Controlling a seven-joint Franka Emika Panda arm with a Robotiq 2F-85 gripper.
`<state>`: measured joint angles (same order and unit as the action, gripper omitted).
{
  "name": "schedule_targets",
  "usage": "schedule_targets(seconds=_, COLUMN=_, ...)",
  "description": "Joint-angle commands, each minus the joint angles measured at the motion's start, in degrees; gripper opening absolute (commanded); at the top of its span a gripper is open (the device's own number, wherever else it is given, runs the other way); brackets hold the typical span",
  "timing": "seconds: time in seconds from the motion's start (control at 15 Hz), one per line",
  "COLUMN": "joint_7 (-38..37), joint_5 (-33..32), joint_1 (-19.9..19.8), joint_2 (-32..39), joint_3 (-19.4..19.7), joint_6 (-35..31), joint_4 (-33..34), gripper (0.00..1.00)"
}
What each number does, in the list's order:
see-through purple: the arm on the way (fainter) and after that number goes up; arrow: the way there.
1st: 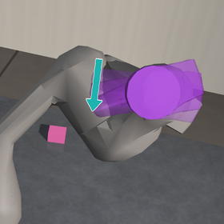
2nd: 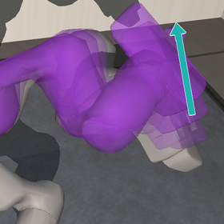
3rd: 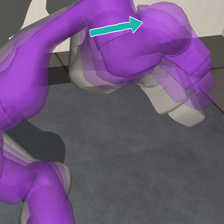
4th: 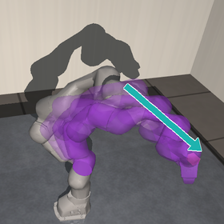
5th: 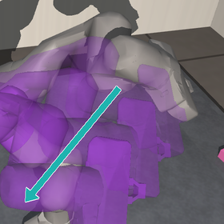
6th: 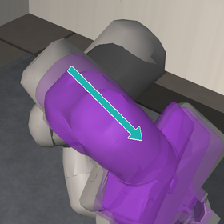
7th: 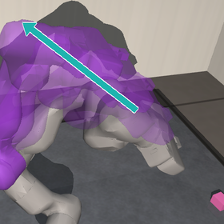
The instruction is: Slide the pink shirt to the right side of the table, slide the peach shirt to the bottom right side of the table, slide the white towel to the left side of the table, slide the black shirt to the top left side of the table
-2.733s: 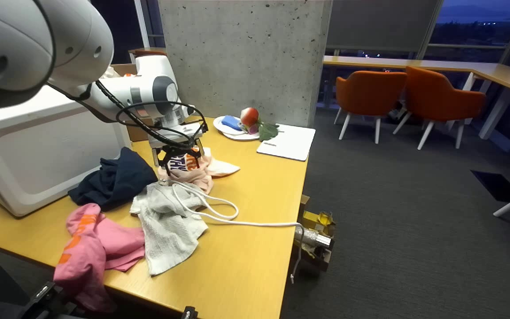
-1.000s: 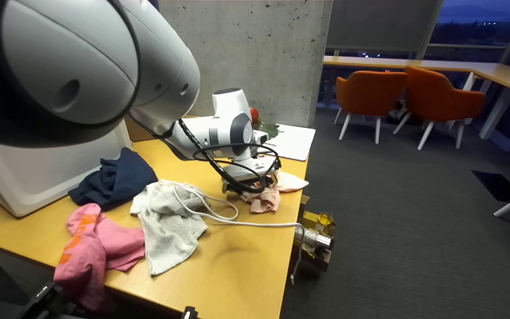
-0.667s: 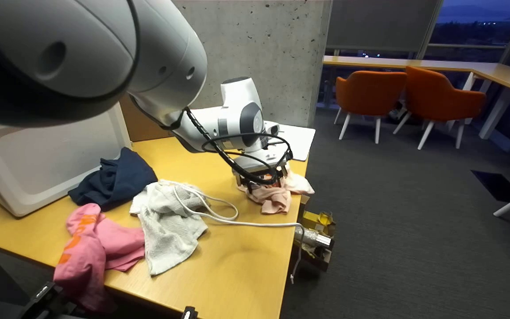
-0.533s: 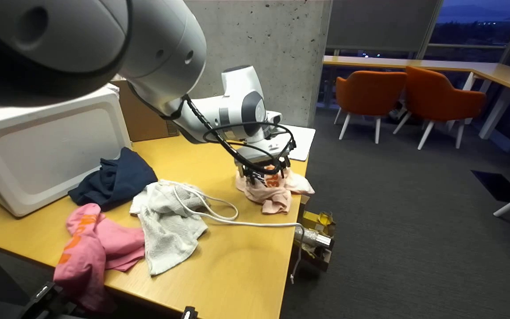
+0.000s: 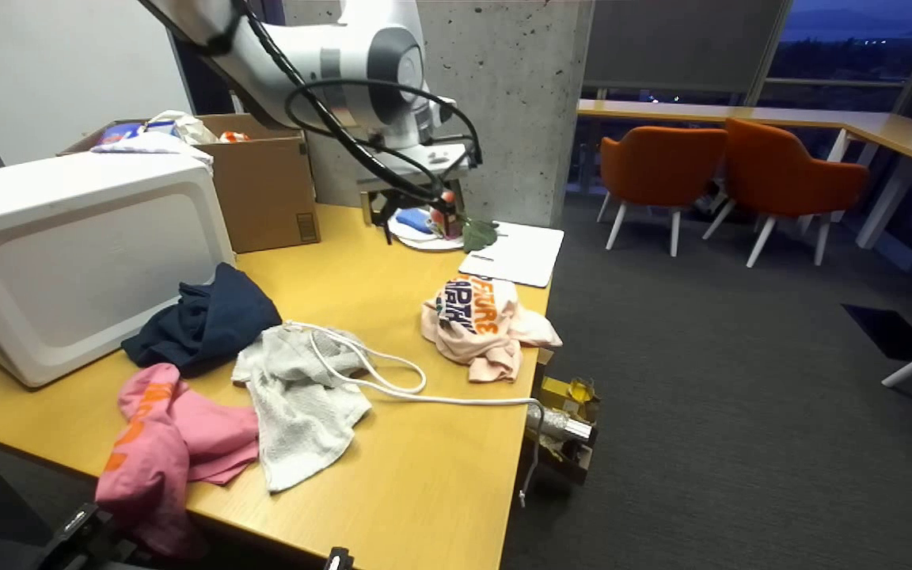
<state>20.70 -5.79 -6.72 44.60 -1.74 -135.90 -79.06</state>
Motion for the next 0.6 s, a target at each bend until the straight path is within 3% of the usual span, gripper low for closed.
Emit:
schedule_targets(seconds=0.0, joint_7=6.6, joint_5=6.8, joint_1=-2.4, joint_2=-12.8, joint_3=-7.1, joint_6=3.4, joint_4=-14.1, gripper=1.0)
schedule_targets(seconds=0.27, joint_7=10.8, joint_5=14.3, joint_1=-2.1, joint_2=-23.5, joint_3=-9.9, joint_6=13.2, joint_4=-26.0, gripper=1.0)
schedule_targets(seconds=0.53, joint_7=12.6, joint_5=17.9, joint_1=0.9, joint_2=-26.7, joint_3=-9.2, joint_6=18.1, joint_4=-34.3, gripper=1.0)
